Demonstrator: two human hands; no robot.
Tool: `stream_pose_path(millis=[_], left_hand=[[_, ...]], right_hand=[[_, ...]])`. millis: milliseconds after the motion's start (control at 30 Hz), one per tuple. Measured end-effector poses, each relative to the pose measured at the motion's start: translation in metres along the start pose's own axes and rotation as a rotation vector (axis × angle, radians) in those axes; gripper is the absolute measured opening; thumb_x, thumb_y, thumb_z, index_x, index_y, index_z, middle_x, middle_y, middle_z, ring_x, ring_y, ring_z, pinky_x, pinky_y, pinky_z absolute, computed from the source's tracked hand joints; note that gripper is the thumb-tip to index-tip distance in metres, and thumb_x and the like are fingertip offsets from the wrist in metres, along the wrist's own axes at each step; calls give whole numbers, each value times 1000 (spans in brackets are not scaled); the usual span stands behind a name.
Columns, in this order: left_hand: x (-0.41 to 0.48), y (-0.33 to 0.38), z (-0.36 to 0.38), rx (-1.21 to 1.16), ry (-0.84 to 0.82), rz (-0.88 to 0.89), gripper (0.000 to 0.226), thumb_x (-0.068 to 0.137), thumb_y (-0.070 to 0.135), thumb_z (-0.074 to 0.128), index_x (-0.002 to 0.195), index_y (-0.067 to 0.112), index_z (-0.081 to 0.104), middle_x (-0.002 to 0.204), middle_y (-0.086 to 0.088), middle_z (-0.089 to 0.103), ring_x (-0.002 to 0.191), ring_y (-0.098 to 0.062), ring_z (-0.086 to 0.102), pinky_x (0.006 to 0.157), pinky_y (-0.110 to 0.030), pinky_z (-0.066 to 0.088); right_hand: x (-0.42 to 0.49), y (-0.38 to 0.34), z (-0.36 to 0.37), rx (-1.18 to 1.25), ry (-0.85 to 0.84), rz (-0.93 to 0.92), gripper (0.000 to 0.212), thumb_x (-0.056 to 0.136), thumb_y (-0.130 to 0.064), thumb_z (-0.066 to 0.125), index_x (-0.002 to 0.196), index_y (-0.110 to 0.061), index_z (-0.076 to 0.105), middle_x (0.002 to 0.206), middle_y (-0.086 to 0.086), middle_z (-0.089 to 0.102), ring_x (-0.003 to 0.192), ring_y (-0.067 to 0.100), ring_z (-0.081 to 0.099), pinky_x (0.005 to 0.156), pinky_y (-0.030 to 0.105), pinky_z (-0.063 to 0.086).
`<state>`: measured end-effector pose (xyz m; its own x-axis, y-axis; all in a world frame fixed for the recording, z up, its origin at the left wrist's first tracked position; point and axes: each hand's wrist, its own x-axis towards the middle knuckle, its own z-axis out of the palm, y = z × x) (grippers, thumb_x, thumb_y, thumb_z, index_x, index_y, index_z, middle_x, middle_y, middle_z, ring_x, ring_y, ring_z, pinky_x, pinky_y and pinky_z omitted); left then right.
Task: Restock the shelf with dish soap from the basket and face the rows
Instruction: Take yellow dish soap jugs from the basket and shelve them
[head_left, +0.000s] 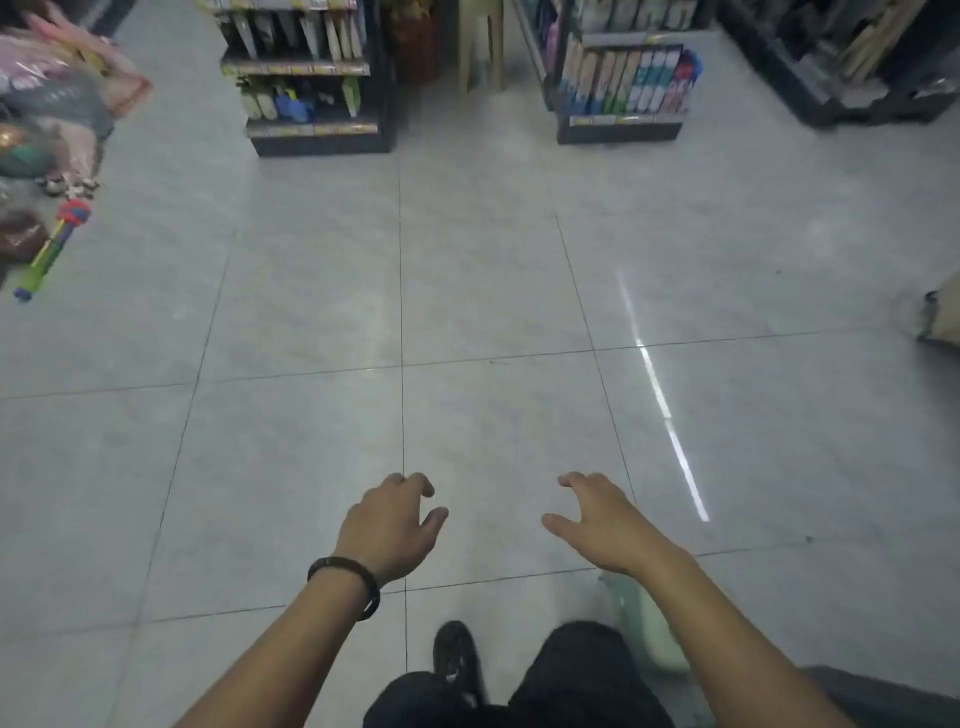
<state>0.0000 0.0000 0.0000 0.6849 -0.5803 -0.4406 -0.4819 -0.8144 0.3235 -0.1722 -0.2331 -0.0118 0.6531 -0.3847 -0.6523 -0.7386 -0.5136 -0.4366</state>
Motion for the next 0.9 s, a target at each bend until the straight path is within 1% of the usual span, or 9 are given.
stream_pose_path(millis=[167, 233, 300, 433, 567, 667, 800, 900], left_hand=[[30, -1, -3, 4, -65, -18, 39, 99, 57, 51, 128, 32, 58, 124, 6, 61, 107, -21, 65, 90, -41, 55], [52, 2, -6, 12, -77, -25, 39, 99, 58, 50, 128, 33, 58, 124, 6, 61, 108, -21, 65, 91, -41, 55], [80, 9, -12, 7, -110, -34, 40, 98, 58, 50, 128, 33, 58, 125, 6, 61, 111, -20, 64, 94, -41, 54], [152, 36, -34, -46, -133, -39, 41, 98, 58, 51, 129, 33, 58, 126, 7, 61, 112, -16, 62, 97, -42, 55], [218, 68, -63, 60, -145, -46, 42, 99, 59, 49, 131, 32, 57, 128, 5, 62, 112, -18, 64, 95, -41, 55], [266, 85, -91, 119, -168, -48, 42, 99, 60, 48, 130, 34, 57, 130, 7, 62, 115, -18, 63, 96, -40, 52], [329, 87, -129, 122, -146, -79, 40, 99, 59, 48, 128, 34, 58, 128, 7, 63, 114, -19, 64, 95, -40, 53], [376, 80, -149, 64, -153, -115, 37, 98, 58, 49, 124, 34, 60, 125, 7, 64, 112, -18, 64, 94, -40, 53]], right_hand=[[27, -1, 0, -102, -76, 48, 83, 100, -63, 56, 167, -24, 26, 166, 6, 33, 150, 27, 37, 123, 42, 37], [46, -2, -7, -210, -65, 40, 79, 102, -63, 52, 166, -23, 28, 162, 8, 36, 146, 29, 38, 118, 43, 39], [70, -2, -22, -262, -51, 45, 73, 104, -62, 49, 163, -23, 31, 159, 10, 39, 143, 30, 40, 115, 45, 40], [134, -6, -71, -250, -67, 28, 76, 105, -61, 47, 166, -21, 26, 162, 11, 36, 148, 32, 37, 118, 46, 38], [199, -14, -126, -296, -161, -12, 74, 104, -60, 47, 167, -26, 26, 163, 10, 36, 148, 32, 37, 119, 46, 38], [244, -26, -171, -320, -209, -20, 76, 102, -62, 47, 166, -26, 27, 163, 9, 37, 147, 32, 39, 118, 46, 39], [305, -52, -226, -348, -229, -38, 77, 103, -63, 48, 166, -25, 28, 163, 10, 38, 147, 32, 40, 117, 46, 41], [348, -73, -253, -309, -256, -40, 75, 103, -63, 49, 166, -27, 30, 163, 9, 38, 146, 31, 43, 117, 45, 42]])
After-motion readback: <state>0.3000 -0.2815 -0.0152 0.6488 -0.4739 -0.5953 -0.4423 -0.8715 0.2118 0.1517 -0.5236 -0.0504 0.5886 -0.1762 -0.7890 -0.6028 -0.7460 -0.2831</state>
